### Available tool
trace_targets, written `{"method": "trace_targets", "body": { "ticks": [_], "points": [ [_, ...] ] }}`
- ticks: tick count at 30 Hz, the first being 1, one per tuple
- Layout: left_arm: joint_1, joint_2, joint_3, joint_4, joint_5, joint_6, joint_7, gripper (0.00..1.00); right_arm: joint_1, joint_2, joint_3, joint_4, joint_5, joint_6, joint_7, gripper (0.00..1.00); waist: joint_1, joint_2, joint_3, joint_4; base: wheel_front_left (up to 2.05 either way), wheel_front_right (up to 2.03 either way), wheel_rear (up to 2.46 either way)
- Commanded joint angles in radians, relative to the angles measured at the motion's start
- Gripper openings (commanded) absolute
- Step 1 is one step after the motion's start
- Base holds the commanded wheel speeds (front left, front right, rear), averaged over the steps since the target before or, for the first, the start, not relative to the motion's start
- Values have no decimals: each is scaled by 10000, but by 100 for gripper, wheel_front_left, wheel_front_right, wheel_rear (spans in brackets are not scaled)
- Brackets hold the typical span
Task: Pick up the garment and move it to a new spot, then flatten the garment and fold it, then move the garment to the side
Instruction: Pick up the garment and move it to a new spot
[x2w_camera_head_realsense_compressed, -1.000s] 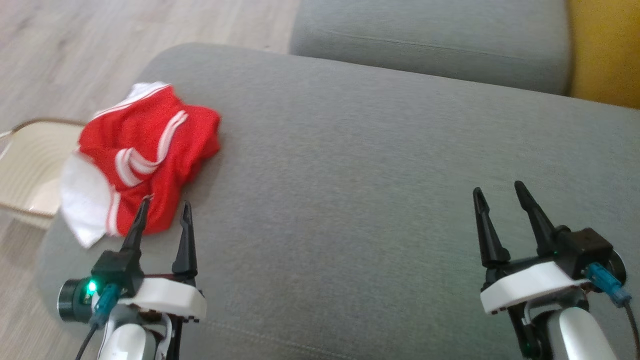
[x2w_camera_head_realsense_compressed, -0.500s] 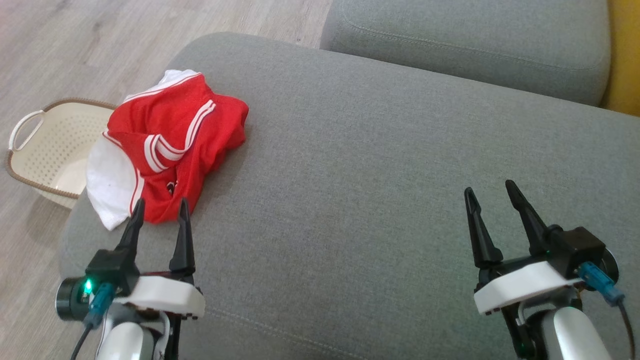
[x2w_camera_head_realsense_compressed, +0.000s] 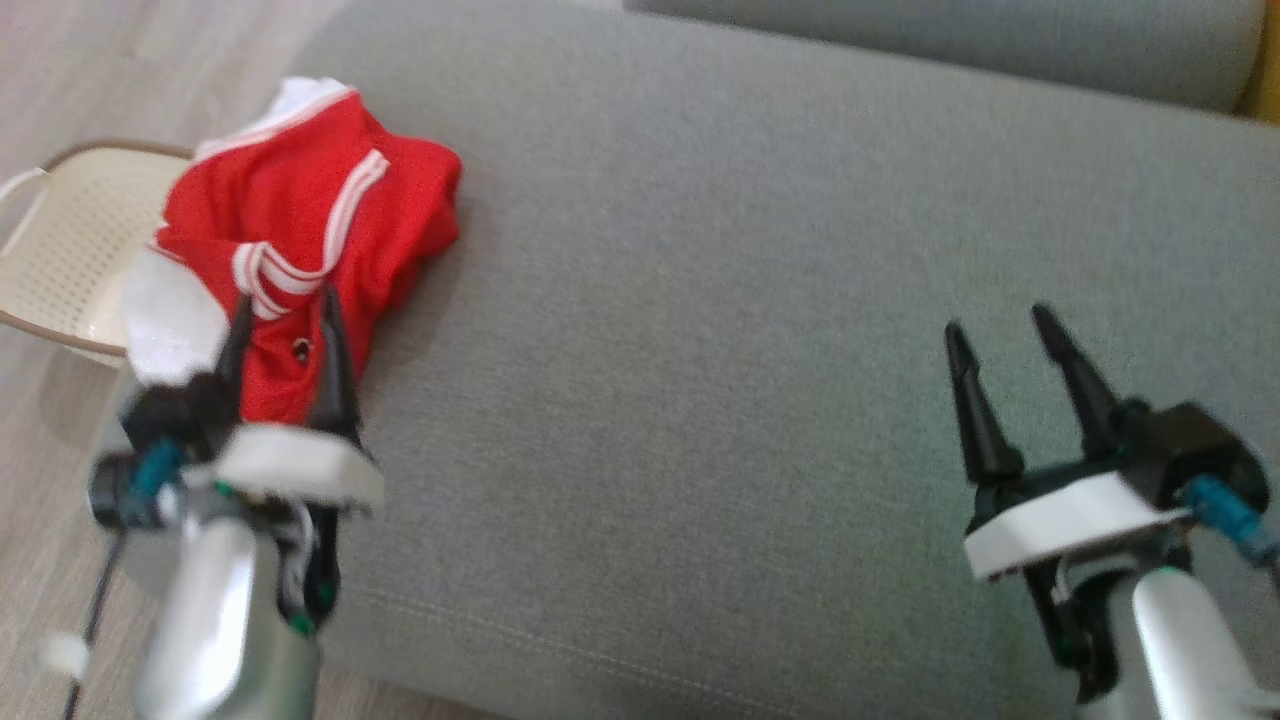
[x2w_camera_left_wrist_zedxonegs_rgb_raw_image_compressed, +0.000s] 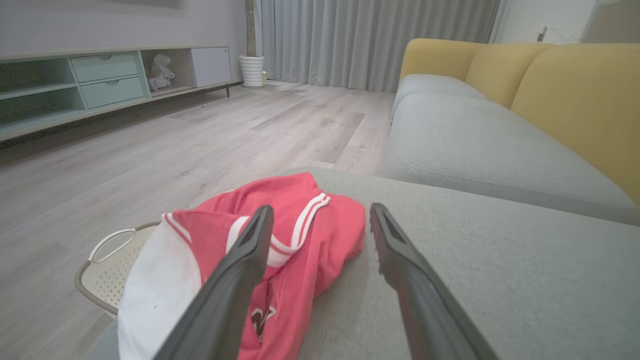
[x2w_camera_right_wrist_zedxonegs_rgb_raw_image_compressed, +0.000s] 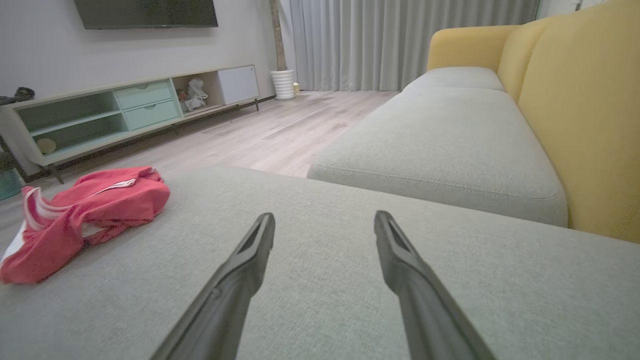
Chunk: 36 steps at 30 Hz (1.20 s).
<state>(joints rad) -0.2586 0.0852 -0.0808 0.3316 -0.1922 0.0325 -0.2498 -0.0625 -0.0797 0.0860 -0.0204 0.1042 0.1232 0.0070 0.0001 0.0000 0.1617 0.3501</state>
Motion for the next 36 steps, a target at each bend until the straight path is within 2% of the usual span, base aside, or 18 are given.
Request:
{"method": "trace_targets", "body": {
  "ticks": [1, 5, 11, 17, 21, 22, 23, 24, 31, 34, 36],
  "points": [
    [-846, 218, 486, 115, -56, -116, -120, 100, -509, -134, 168, -483, -85, 75, 58, 100, -1, 0, 595, -327, 0, 0, 0],
    [-2215, 501, 719, 1622, -37, -404, -120, 100, -852, -307, 138, -683, -146, 75, 173, 100, -1, 0, 1261, -687, 0, 0, 0],
    [-4257, 892, 1045, 4111, -89, -546, -120, 100, -1177, -505, 12, -952, -181, 75, 358, 100, -1, 0, 2167, -1045, 0, 0, 0],
    [-5926, 1386, 1057, 6722, -167, -754, 170, 100, -1344, -611, -12, -1068, -157, 75, 413, 100, -1, 0, 2651, -1280, 0, 0, 0],
    [-6480, 1480, 951, 7599, -170, -892, 450, 100, -1368, -638, -42, -1075, -144, 75, 397, 100, -1, 0, 2748, -1305, 0, 0, 0],
    [-6628, 1513, 902, 7845, -168, -962, 569, 84, -1371, -643, -45, -1073, -138, 75, 396, 100, -1, 0, 2768, -1309, 0, 0, 0],
    [-6759, 1554, 810, 8014, -119, -1038, 596, 44, -1382, -643, -43, -1066, -132, 75, 394, 100, -1, 0, 2784, -1316, 0, 0, 0],
    [-6869, 1593, 740, 8127, -89, -1106, 543, 0, -1397, -643, -43, -1046, -124, 75, 386, 100, -1, 0, 2783, -1317, 0, 0, 0],
    [-7286, 2000, 503, 8247, 97, -1160, 4, 0, -1436, -651, -47, -1105, -16, 75, 91, 100, -1, 0, 2595, -1180, 0, 0, 0],
    [-7352, 2181, 542, 7510, 160, -984, -104, 0, -1388, -633, -123, -1041, -5, 75, 23, 100, -1, 0, 2374, -1114, 0, 0, 0],
    [-7208, 2228, 683, 6497, 145, -860, -113, 0, -1346, -588, -189, -966, 15, 75, -26, 100, -1, 0, 2181, -1090, 0, 0, 0]
  ]
}}
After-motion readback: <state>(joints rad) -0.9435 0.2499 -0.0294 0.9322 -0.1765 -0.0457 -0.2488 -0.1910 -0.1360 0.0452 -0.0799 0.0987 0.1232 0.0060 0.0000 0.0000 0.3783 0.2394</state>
